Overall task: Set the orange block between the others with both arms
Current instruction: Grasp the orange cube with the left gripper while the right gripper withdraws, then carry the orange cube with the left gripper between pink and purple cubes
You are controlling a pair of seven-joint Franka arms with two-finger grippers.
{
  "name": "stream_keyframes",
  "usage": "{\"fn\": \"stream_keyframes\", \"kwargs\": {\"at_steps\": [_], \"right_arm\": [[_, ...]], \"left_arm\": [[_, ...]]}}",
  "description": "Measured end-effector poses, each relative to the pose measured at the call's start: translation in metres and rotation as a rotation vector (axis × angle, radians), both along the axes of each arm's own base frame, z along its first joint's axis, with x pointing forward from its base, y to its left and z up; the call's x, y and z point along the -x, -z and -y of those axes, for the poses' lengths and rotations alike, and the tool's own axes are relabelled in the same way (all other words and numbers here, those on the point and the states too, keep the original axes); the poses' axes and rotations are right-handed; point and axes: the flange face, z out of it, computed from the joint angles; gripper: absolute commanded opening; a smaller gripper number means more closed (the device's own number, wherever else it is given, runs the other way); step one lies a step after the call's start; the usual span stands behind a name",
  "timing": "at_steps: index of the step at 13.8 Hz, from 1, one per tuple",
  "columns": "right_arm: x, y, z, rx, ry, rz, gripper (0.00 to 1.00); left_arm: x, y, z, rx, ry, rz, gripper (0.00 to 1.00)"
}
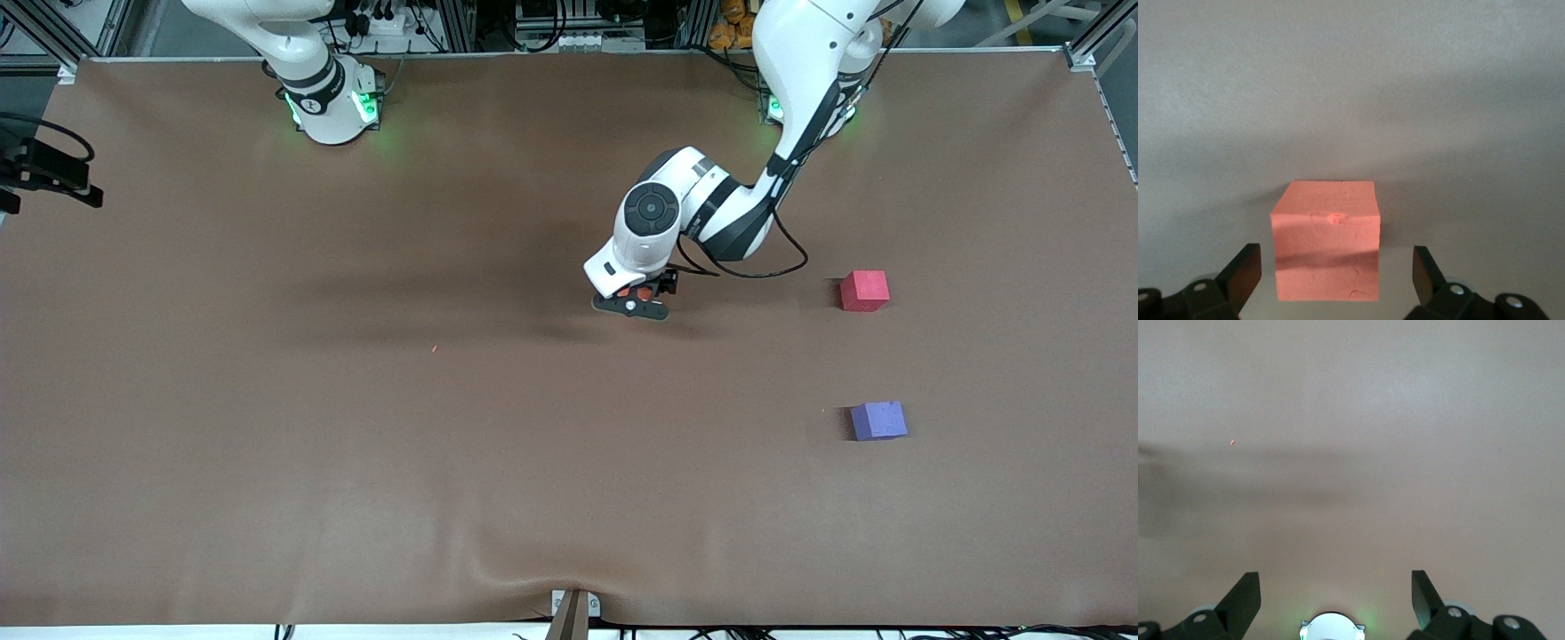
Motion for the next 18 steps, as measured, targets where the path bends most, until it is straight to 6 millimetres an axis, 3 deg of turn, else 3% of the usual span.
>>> {"fn": "stream_keyframes", "kwargs": {"at_steps": [3,4,7,8,10,12,16,18], "right_arm": [[-0.001,0.002,-0.007,-0.001,-0.013,-0.004,1.00],[-0.001,0.002,-0.009,-0.001,-0.017,-0.005,1.00],[-0.002,0.008,-0.012,-0.002,-0.022,-0.016,1.00],[-0.003,0.011,-0.012,-0.002,-0.022,-0.019,1.00],[-0.005,0.012,-0.012,-0.001,-0.022,-0.013,1.00],[-0.006,0.013,-0.011,-0.001,-0.021,-0.009,1.00],[-0.009,0.019,-0.010,0.002,-0.020,0.002,1.00],[-0.010,0.020,-0.010,0.003,-0.020,0.001,1.00]], "left_arm": [[0.002,0.010,-0.001,-0.009,0.000,-0.013,0.81],[0.002,0.013,-0.002,-0.011,-0.001,-0.016,0.70],[0.000,0.018,-0.004,-0.015,-0.006,-0.018,0.14],[-0.002,0.016,-0.005,-0.013,-0.009,-0.014,0.04],[-0.015,0.012,-0.013,-0.014,-0.027,0.003,0.02],[-0.044,-0.006,-0.040,-0.007,-0.081,0.032,0.00],[-0.099,-0.072,-0.126,-0.026,-0.218,0.069,0.00],[-0.116,-0.091,-0.174,-0.043,-0.269,0.063,0.00]]}}
